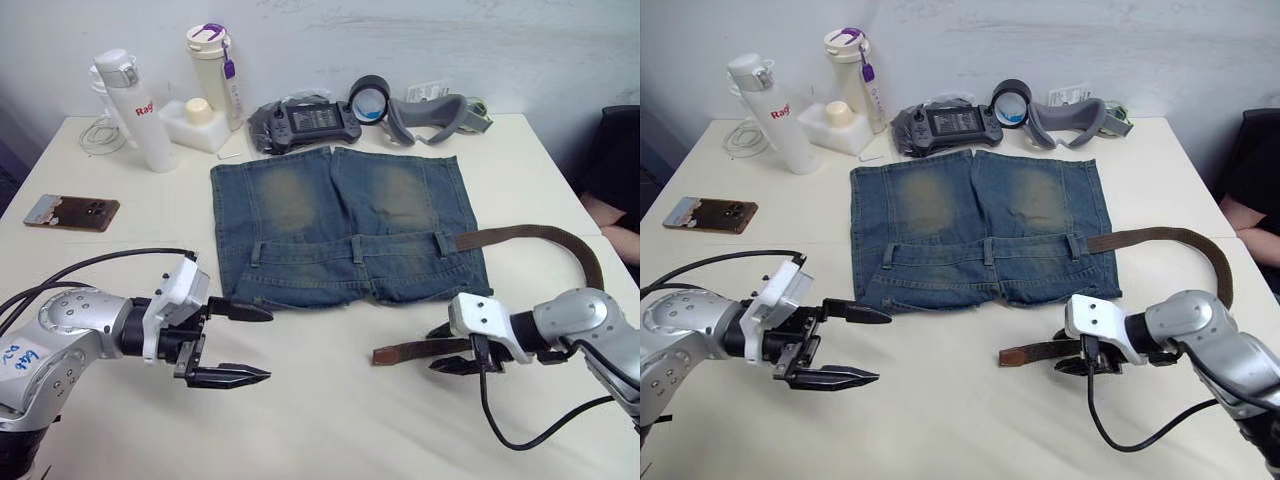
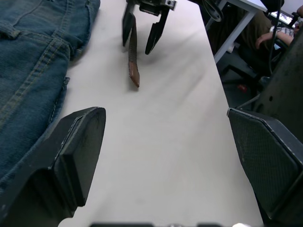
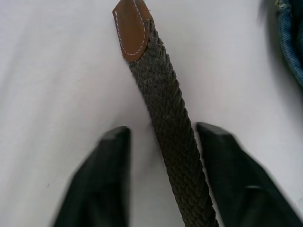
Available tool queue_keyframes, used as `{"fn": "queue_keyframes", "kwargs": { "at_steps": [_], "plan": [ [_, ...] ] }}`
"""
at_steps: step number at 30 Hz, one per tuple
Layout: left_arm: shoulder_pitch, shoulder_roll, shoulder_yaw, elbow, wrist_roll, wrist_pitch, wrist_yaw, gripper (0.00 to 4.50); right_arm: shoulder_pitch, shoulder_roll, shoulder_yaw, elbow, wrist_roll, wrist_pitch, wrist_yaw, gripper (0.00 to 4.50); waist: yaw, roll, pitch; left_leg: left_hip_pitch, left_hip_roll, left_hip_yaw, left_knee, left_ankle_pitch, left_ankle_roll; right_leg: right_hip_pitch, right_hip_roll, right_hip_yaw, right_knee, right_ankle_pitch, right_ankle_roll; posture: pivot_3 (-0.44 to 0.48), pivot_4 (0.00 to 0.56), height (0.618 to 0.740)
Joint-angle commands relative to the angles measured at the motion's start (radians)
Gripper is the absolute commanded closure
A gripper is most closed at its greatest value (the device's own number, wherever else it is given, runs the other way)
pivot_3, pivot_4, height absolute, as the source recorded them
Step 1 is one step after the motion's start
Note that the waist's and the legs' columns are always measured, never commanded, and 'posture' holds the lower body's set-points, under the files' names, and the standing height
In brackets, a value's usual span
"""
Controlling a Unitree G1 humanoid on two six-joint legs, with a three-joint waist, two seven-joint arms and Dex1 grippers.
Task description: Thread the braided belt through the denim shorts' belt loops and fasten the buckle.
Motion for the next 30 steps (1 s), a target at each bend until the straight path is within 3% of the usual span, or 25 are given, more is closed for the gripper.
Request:
{"fn": "queue_keyframes", "kwargs": {
  "at_steps": [1, 2, 5, 9, 12, 17, 24, 27, 30],
  "plan": [
    [-0.079, -0.090, 0.020, 0.044, -0.062, 0.014, 0.087, 0.00, -0.003, -0.004, -0.014, -0.011, 0.011, -0.041, 0.039, 4.11, 0.001, 0.000, 0.000, 0.000, 0.000, 0.000, 0.000, 0.000, 0.000, 0.000, 0.000, 0.000, 0.000, 0.000, 0.000, 0.000, 0.150, 0.740],
    [-0.120, -0.138, 0.034, 0.067, -0.108, 0.030, 0.126, 0.00, -0.006, -0.006, -0.019, -0.021, 0.026, -0.038, 0.054, 4.48, 0.002, 0.000, 0.000, 0.000, 0.000, 0.000, 0.000, 0.000, 0.000, 0.000, 0.000, 0.000, 0.001, 0.000, 0.000, 0.000, 0.150, 0.740],
    [-0.224, -0.226, 0.055, 0.124, -0.216, 0.089, 0.192, 0.00, -0.039, 0.007, -0.055, -0.049, 0.094, 0.010, 0.069, 4.48, 0.004, 0.000, 0.000, -0.001, 0.000, -0.002, 0.002, 0.000, 0.001, 0.001, 0.000, -0.002, 0.005, 0.000, 0.001, 0.000, 0.150, 0.740],
    [-0.347, -0.300, 0.019, 0.193, -0.240, 0.122, 0.244, 0.00, -0.114, 0.045, -0.118, -0.046, 0.204, 0.101, 0.039, 4.48, 0.001, 0.000, 0.000, 0.000, 0.000, -0.002, 0.003, -0.001, 0.001, 0.002, 0.000, -0.003, 0.005, 0.001, 0.001, 0.000, 0.150, 0.740],
    [-0.452, -0.368, -0.087, 0.244, -0.179, 0.133, 0.247, 0.00, -0.197, 0.096, -0.189, -0.041, 0.313, 0.204, -0.012, 4.48, 0.003, 0.000, 0.000, 0.000, 0.000, -0.003, 0.005, 0.000, 0.000, 0.003, 0.001, -0.004, 0.006, 0.001, 0.001, 0.000, 0.150, 0.740],
    [-0.448, -0.416, -0.255, 0.231, -0.072, 0.132, 0.232, 0.00, -0.286, 0.151, -0.241, -0.062, 0.430, 0.347, -0.110, 4.48, 0.002, 0.000, 0.000, 0.000, 0.000, -0.003, 0.002, -0.001, 0.000, 0.003, 0.001, -0.004, 0.005, 0.001, 0.001, 0.000, 0.150, 0.740],
    [-0.461, -0.497, -0.291, 0.273, -0.009, 0.108, 0.249, 0.00, -0.309, 0.165, -0.283, -0.117, 0.536, 0.461, -0.191, 4.48, 0.003, 0.000, 0.000, -0.001, 0.000, -0.003, 0.004, -0.001, 0.000, 0.004, 0.001, -0.004, 0.004, 0.001, 0.001, 0.000, 0.150, 0.740],
    [-0.475, -0.536, -0.271, 0.297, -0.020, 0.111, 0.263, 0.84, -0.306, 0.160, -0.298, -0.137, 0.570, 0.488, -0.212, 4.50, 0.003, 0.000, 0.000, -0.001, 0.000, -0.004, 0.004, -0.001, 0.000, 0.004, 0.001, -0.004, 0.004, 0.001, 0.001, 0.000, 0.150, 0.740],
    [-0.478, -0.561, -0.255, 0.300, -0.034, 0.118, 0.263, 2.14, -0.299, 0.156, -0.305, -0.147, 0.591, 0.503, -0.230, 4.50, 0.003, 0.000, 0.000, -0.001, 0.000, -0.004, 0.004, -0.001, 0.000, 0.004, 0.001, -0.004, 0.004, 0.001, 0.001, 0.000, 0.150, 0.740]
  ]
}}
